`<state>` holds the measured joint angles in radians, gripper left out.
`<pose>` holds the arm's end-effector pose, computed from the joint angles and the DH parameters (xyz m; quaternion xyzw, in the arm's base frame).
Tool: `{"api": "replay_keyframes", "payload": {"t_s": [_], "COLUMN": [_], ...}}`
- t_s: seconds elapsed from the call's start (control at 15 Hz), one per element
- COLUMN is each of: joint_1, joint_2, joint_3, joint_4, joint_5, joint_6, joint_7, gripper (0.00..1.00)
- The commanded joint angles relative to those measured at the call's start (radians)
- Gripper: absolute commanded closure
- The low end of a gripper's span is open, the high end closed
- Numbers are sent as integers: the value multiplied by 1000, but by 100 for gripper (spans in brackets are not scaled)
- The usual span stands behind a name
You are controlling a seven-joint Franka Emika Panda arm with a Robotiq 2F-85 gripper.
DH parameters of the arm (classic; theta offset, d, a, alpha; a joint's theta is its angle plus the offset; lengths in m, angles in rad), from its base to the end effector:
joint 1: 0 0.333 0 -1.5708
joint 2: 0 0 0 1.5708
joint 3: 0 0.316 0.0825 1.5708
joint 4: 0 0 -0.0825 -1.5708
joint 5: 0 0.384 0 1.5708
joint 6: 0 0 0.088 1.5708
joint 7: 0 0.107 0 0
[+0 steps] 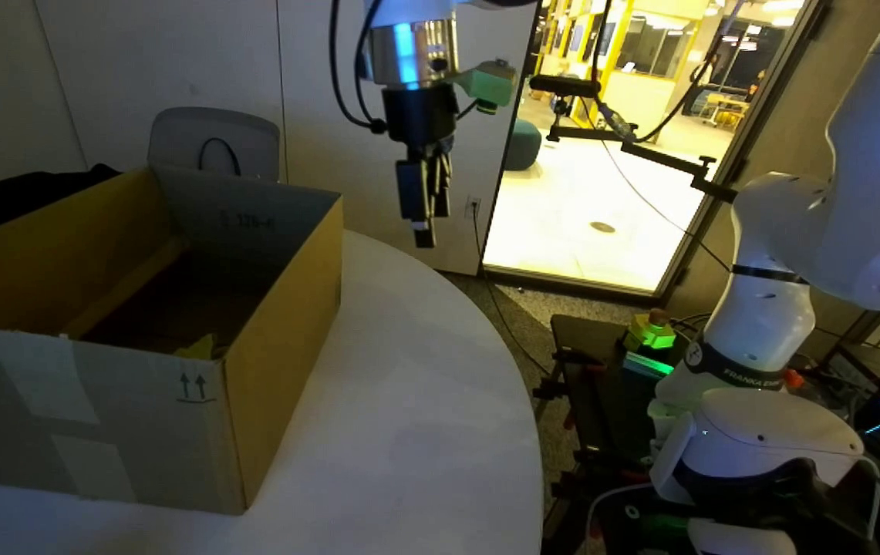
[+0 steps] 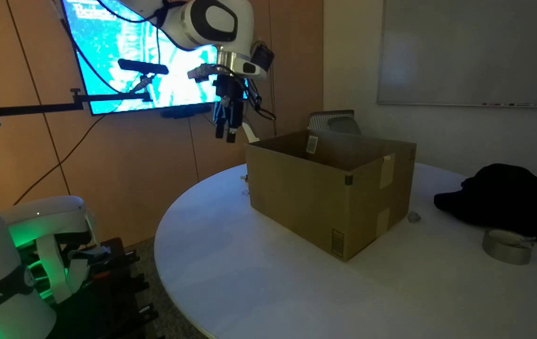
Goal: Put the marker in the towel, fold the towel, and then put the folded towel in the box
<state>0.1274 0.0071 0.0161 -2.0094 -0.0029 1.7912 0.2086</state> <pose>0.5233 0.0753 0.4334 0.9932 -0.0319 -0.1104 0.0210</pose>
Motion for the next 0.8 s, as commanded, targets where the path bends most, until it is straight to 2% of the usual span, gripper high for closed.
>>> {"api": "replay_keyframes", "payload": {"t_s": [0.0,0.33,0.53,0.6,0.73], "joint_1": [-49,-105,-132,-127,-136], "joint_2": [-209,-402,-441,-382,-408], "joint_3": [-3,-57,-94,-74,-89], "joint_4": [-256,-510,-567,-517,-546], "joint_5": [63,42,20,32,28], "joint_6": [12,-5,15,-4,-2], "joint_7": [-130,-300,-387,-334,-366], "gripper": [0,0,0,0,0]}}
